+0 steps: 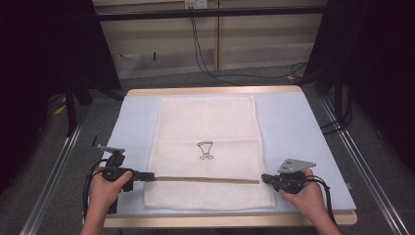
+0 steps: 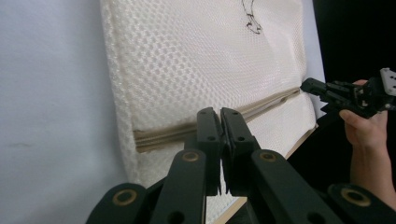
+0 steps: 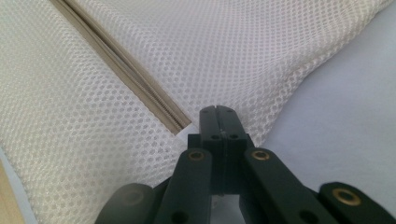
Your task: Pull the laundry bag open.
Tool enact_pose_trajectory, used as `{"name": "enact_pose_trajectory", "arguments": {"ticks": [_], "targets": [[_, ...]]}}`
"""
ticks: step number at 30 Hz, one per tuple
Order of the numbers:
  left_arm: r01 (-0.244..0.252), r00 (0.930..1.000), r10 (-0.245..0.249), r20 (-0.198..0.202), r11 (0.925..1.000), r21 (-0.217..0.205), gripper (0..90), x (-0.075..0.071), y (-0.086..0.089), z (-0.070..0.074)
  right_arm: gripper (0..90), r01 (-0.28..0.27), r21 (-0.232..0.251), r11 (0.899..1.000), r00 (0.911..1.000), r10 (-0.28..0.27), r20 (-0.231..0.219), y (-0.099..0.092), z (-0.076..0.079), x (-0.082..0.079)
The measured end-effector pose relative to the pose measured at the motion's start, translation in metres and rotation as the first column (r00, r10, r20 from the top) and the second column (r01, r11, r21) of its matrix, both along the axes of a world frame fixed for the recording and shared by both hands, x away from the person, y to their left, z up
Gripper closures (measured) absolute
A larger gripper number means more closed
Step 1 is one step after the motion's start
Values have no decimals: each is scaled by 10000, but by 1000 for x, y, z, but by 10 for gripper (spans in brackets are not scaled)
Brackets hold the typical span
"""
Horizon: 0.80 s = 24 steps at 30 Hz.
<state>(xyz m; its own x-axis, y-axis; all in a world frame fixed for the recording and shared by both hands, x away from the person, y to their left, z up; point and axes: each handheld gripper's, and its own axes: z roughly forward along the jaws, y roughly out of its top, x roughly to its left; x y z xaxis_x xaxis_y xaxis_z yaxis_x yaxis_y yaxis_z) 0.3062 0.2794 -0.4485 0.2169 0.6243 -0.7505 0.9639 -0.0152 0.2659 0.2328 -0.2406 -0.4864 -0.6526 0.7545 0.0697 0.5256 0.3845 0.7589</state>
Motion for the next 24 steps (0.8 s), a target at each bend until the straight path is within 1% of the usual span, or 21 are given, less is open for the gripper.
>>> {"name": "enact_pose_trajectory", "arguments": {"ticks": [1,3,5,6,7,8,9,10,11,12,14,18,20,22,23,24], "targets": [[7,10000,-7,13,10000,19,872,0,3,0,900,-5,7,10000,10000,5,-4,0,0,0],[-233,9997,233,8,9997,-35,872,-1,10,0,900,-9,8,10000,10000,9,-2,0,0,0],[-235,9997,235,-46,9997,-52,872,-1,16,0,900,-16,1,10000,10000,16,0,0,0,0],[-332,9994,332,-9,9994,-1,872,-2,19,-1,900,-13,2,10000,10000,13,0,0,0,0],[-484,9988,485,-10,9985,237,872,-2,22,-1,900,-17,5,10000,10000,17,-6,0,0,0],[-544,9985,545,-45,9982,233,872,-2,25,-1,900,-14,0,10000,10000,14,-7,0,0,0],[-551,9985,551,-9,9984,115,872,-2,27,-2,900,-14,-5,10000,10000,14,-3,0,0,0],[-658,9978,657,-62,9978,-68,872,-3,28,-2,900,-18,-19,10000,10000,18,13,0,0,0],[-545,9985,545,54,9985,61,872,-2,31,-2,900,-27,-27,10000,10000,27,26,0,0,0],[-571,9984,571,-44,9984,-4,872,-2,32,-3,900,-40,-31,10000,10000,40,37,0,0,0],[-551,9984,551,-88,9985,3,872,-2,33,-4,900,-20,-22,10000,10000,20,7,0,0,0],[-664,9977,666,-127,9977,154,872,-3,34,-6,900,-52,4,10000,10000,52,-5,0,0,0],[-634,9979,637,-146,9978,212,872,-3,34,-6,900,-50,18,10000,10000,50,-29,0,0,1],[-547,9982,555,-221,9979,335,872,-3,34,-7,900,-40,22,10000,10000,40,-11,0,0,1],[-341,9992,349,-170,9985,429,872,-3,35,-8,900,-17,8,10000,10000,17,-17,0,0,1],[-573,9982,580,-174,9977,359,873,-3,34,-8,900,-16,4,10000,10000,16,-6,0,0,1]]}}
